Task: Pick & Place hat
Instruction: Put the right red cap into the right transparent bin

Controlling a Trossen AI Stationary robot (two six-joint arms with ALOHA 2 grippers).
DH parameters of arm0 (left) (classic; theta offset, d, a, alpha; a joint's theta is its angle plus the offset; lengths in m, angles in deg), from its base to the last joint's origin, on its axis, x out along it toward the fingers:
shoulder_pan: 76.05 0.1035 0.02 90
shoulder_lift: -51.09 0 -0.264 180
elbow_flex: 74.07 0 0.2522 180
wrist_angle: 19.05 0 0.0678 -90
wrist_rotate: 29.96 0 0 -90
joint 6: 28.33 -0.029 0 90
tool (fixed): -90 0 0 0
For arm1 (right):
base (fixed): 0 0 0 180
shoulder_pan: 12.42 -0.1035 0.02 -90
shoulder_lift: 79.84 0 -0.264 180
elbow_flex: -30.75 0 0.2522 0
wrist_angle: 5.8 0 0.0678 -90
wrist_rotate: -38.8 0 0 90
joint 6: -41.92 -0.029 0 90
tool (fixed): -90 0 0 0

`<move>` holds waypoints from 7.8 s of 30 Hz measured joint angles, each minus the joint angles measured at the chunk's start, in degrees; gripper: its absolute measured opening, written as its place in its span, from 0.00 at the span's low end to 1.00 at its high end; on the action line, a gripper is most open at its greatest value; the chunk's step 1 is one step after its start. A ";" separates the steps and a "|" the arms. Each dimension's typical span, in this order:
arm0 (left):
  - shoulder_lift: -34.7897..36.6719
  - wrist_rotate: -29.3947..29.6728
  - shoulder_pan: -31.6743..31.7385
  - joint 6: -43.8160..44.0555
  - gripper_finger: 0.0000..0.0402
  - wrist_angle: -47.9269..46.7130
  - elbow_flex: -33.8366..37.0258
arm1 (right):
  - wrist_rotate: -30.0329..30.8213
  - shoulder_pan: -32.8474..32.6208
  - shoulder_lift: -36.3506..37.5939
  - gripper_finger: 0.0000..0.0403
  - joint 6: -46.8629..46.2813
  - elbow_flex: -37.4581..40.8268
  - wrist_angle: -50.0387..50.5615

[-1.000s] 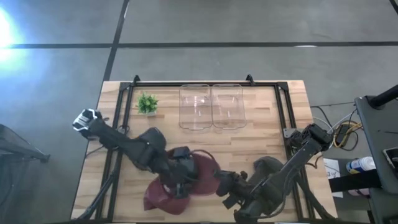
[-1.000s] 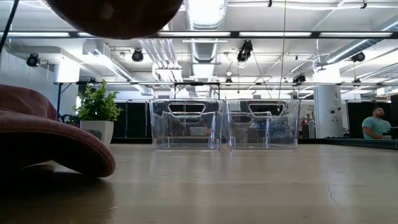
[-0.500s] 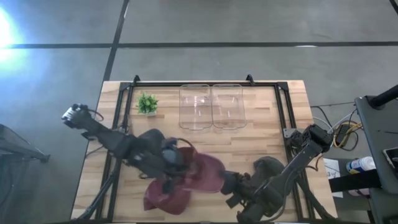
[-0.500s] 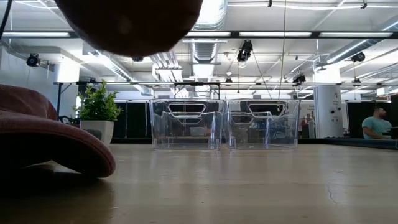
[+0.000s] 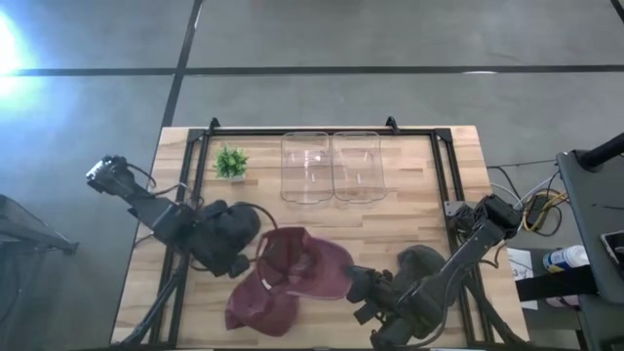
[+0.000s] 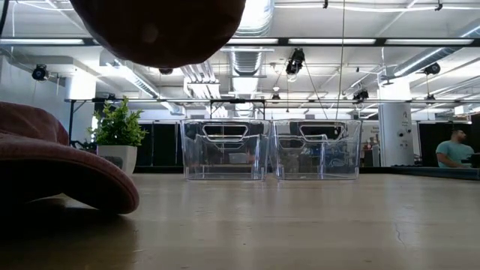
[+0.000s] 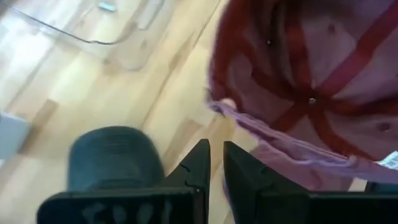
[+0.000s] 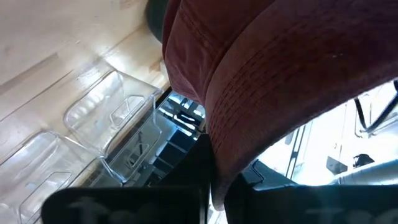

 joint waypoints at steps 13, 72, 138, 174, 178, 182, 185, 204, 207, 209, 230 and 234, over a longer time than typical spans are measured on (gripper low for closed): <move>-3.09 -2.76 0.29 -7.89 0.10 45.97 13.91 | -0.53 1.07 -0.24 0.03 -0.86 0.08 -1.92; -5.83 -20.00 0.94 -11.28 0.43 40.06 6.25 | -7.73 2.77 -0.48 0.08 16.84 0.91 -25.75; -3.63 -19.46 -13.07 16.47 0.52 -3.39 -0.39 | -10.45 7.50 -0.46 0.04 19.67 3.86 -30.45; -3.59 18.67 -19.71 31.00 0.52 8.52 8.83 | -10.55 7.39 -0.37 0.04 17.78 4.25 -30.60; -3.59 19.33 -16.78 23.89 0.52 17.77 11.10 | -11.11 7.39 -1.03 0.04 19.62 4.25 -32.36; -3.59 19.19 -13.91 14.89 0.52 32.66 14.63 | -13.09 7.80 -1.74 0.04 20.99 4.02 -35.40; -3.59 18.01 -12.09 9.31 0.52 42.20 17.11 | -13.89 7.98 -2.74 0.04 21.23 3.64 -36.20; -13.49 2.29 -4.57 3.16 0.52 63.23 27.48 | -18.20 11.34 -8.20 0.11 23.18 3.75 -37.70; -15.31 2.42 -3.21 0.44 0.52 63.63 27.03 | -18.13 11.28 -7.85 0.13 22.18 3.60 -37.59; -16.27 2.40 -2.00 -1.30 0.52 63.84 26.94 | -18.13 11.14 -7.85 0.14 20.96 3.58 -37.37; -17.89 4.66 1.12 -6.36 0.52 67.39 24.57 | -18.59 10.73 -7.85 0.25 4.33 4.98 -24.39; -20.41 3.70 1.96 -6.18 0.52 67.43 24.81 | -18.61 10.71 -7.85 0.28 4.12 4.87 -26.67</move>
